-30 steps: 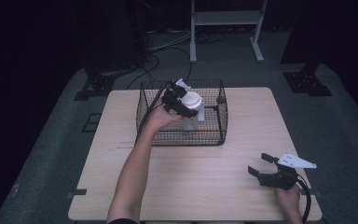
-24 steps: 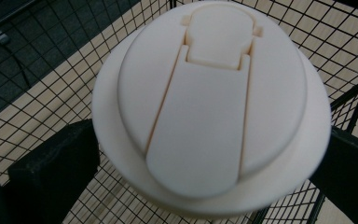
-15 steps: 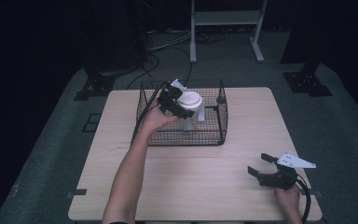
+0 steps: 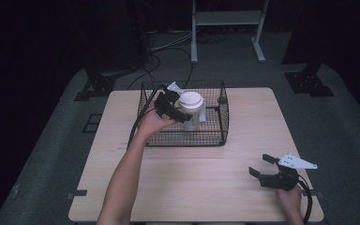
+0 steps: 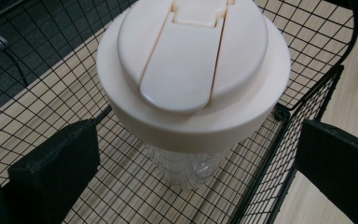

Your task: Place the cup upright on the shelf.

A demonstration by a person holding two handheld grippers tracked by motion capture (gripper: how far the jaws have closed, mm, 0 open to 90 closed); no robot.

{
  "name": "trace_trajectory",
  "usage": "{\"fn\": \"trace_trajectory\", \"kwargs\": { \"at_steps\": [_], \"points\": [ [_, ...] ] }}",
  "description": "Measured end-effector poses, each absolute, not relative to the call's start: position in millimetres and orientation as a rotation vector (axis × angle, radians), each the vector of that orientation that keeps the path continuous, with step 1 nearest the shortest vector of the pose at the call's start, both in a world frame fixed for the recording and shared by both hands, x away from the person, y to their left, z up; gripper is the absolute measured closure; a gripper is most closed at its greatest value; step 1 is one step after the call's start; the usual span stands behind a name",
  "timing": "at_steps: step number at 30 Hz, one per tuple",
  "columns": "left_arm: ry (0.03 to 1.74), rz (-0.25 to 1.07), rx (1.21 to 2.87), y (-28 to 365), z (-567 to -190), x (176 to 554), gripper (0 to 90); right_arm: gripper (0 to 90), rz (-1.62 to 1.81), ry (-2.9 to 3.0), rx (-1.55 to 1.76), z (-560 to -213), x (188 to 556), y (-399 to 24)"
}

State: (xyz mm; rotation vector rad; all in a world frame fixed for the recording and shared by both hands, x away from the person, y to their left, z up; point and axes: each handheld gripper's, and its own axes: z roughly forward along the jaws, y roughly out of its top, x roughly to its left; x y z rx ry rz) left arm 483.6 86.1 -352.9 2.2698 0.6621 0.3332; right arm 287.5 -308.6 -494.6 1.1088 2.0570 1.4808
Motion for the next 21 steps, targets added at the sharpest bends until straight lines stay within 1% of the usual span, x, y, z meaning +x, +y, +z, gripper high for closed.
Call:
{"fn": "trace_trajectory", "kwargs": {
  "at_steps": [21],
  "points": [
    [0.659, 0.347, 2.256, 117.8, -356.1, 456.3, 0.0, 12.8, 1.469, 2.051, 1.122, -494.8, 287.4, -308.2]
  ]
}}
